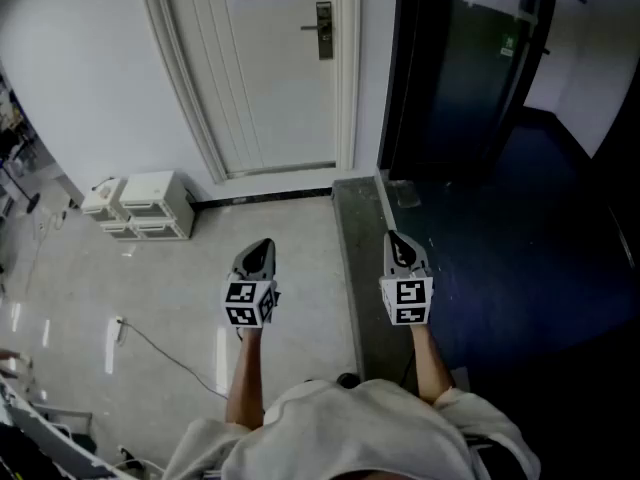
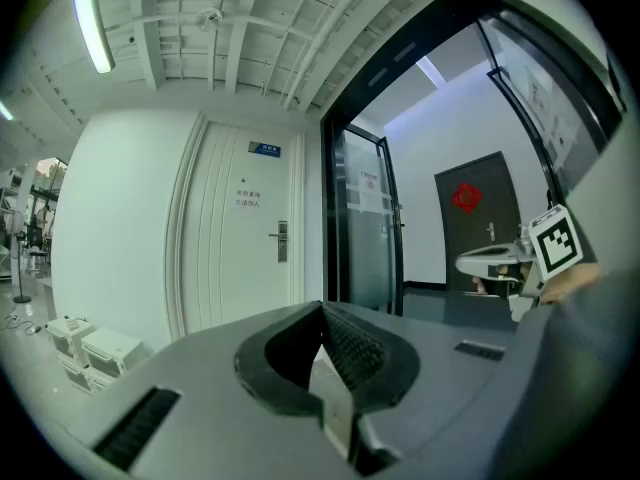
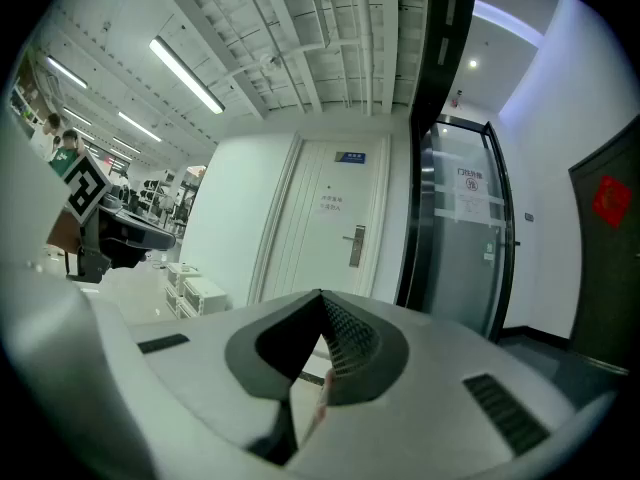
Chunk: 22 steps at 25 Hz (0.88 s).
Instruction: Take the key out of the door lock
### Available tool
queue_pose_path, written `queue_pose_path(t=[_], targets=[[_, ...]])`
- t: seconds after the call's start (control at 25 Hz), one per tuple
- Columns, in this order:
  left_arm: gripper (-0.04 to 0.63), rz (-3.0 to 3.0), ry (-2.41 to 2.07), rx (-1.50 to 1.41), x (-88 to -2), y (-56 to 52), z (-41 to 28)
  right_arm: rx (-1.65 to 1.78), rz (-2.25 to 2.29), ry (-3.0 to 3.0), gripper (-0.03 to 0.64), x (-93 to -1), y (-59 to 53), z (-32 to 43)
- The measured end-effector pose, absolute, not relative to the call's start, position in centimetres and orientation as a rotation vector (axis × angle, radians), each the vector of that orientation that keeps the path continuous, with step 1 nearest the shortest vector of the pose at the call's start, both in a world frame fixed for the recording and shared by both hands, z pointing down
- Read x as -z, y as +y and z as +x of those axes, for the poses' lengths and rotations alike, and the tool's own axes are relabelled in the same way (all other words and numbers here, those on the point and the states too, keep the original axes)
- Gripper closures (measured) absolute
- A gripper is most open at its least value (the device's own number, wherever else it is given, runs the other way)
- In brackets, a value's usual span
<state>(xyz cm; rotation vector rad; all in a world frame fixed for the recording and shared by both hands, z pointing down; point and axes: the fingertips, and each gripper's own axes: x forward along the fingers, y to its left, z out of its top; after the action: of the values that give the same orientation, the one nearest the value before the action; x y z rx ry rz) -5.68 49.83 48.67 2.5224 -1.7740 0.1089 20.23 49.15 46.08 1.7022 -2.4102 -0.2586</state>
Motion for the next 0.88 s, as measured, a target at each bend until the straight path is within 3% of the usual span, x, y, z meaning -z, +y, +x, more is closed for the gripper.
queue_pose_path(t=[0.88], targets=[[0.578, 2.502, -1.791, -0.118, -48.9, 47.4, -2.1, 0.248, 1.674, -2.465, 0.594, -46.1, 46.1, 22.9]])
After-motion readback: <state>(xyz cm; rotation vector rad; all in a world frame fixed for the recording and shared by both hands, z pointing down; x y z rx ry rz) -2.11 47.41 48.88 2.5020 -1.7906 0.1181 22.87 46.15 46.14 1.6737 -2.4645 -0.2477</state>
